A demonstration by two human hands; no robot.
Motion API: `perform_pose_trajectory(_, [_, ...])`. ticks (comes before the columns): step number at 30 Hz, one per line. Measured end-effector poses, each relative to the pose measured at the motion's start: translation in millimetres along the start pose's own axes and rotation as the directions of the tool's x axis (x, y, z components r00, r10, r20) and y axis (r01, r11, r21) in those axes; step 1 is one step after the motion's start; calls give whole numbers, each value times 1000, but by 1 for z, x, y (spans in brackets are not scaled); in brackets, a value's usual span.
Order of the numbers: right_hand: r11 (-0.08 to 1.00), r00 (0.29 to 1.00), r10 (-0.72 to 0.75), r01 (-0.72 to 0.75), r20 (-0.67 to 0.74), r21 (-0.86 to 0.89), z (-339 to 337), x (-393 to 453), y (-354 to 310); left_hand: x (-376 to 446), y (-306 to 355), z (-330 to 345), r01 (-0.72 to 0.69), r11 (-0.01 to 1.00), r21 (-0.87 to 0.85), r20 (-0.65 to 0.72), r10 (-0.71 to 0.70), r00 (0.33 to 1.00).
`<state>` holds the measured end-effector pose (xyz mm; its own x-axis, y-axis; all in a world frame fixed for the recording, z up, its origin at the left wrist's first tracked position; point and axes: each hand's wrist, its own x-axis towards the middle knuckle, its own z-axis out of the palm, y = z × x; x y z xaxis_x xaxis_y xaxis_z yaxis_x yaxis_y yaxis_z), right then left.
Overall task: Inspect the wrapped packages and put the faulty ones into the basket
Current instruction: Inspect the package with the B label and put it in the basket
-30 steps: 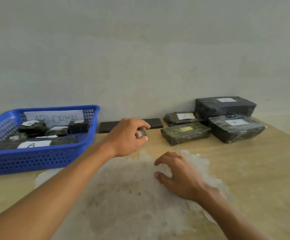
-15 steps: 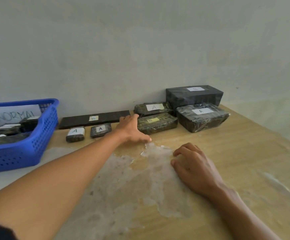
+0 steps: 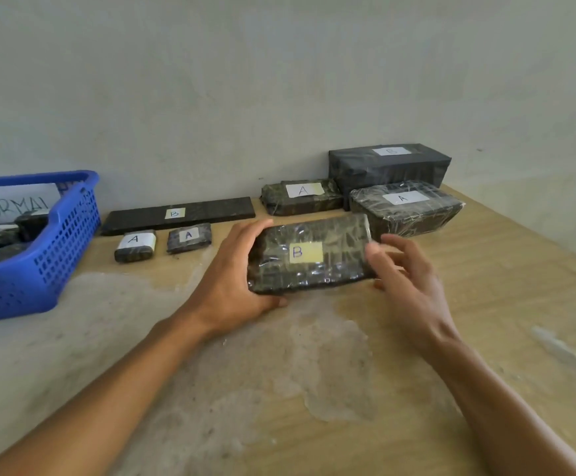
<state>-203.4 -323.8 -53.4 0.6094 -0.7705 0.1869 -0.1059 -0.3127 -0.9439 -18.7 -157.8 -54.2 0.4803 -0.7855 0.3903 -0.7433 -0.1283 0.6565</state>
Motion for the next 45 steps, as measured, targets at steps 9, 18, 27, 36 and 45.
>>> perform_pose_trajectory(9, [854,967,-3,-129,253,503,6,-12,-7,-48,27,-1,162,965,-205,-4,-167,986])
perform_pose_trajectory(18, [892,988,47,-108,148,440,18,-20,-13,-38,23,1,296,611,-734,-24,-459,888])
perform_pose_trajectory(27, [994,997,-64,67,-42,87,27,-27,-15,-36,34,15,204,701,-683,-133,-394,909])
perform_pose_trajectory(36, [992,987,-118,122,-113,32,34,-34,-20,-39,42,18,143,787,-600,-270,-368,890])
perform_pose_trajectory(45, [992,976,-121,113,-178,-53,37,-37,-20,-40,45,22,134,790,-598,-293,-371,881])
